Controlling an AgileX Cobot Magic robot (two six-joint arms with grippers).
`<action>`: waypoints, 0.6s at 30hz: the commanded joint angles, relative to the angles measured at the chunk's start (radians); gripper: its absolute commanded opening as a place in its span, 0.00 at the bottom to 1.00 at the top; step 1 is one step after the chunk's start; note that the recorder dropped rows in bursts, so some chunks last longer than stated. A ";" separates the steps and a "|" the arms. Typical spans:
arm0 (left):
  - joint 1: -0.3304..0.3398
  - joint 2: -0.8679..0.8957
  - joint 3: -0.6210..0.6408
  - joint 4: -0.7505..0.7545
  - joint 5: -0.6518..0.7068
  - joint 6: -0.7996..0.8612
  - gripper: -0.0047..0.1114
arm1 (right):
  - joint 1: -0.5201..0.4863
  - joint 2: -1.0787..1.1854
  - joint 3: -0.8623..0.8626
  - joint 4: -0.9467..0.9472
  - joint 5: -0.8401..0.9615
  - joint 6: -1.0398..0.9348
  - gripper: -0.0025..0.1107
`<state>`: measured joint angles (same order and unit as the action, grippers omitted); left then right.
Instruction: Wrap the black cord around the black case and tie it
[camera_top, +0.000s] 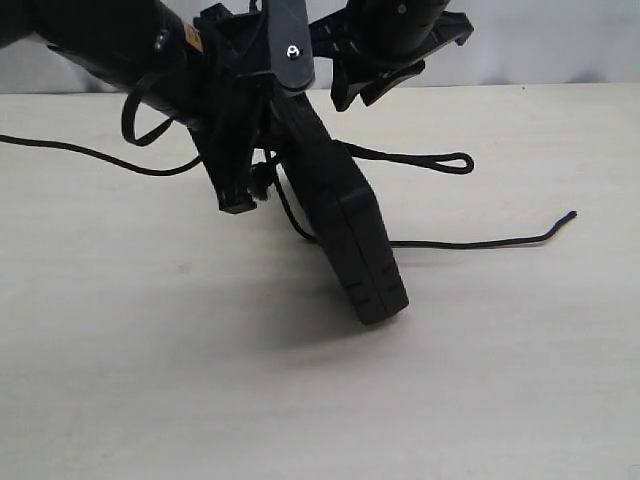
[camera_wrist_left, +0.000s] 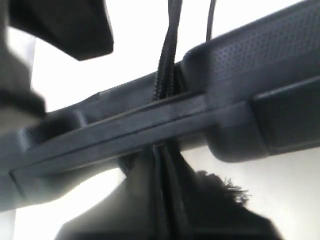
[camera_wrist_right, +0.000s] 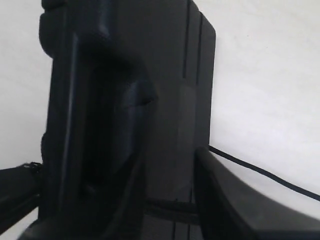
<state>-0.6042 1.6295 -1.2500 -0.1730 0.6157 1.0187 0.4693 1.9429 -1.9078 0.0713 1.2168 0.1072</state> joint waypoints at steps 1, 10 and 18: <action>0.001 -0.070 -0.008 0.069 0.033 -0.048 0.04 | -0.003 -0.003 0.003 -0.005 0.004 -0.017 0.30; 0.001 -0.107 -0.008 0.062 0.200 -0.073 0.04 | -0.003 -0.014 0.003 0.003 0.004 -0.017 0.30; 0.032 0.004 0.006 0.028 0.290 -0.138 0.22 | -0.058 -0.070 0.022 -0.057 0.004 -0.024 0.30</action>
<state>-0.5972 1.6134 -1.2534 -0.1286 0.9015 0.9083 0.4525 1.9052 -1.9058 0.0362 1.2185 0.0923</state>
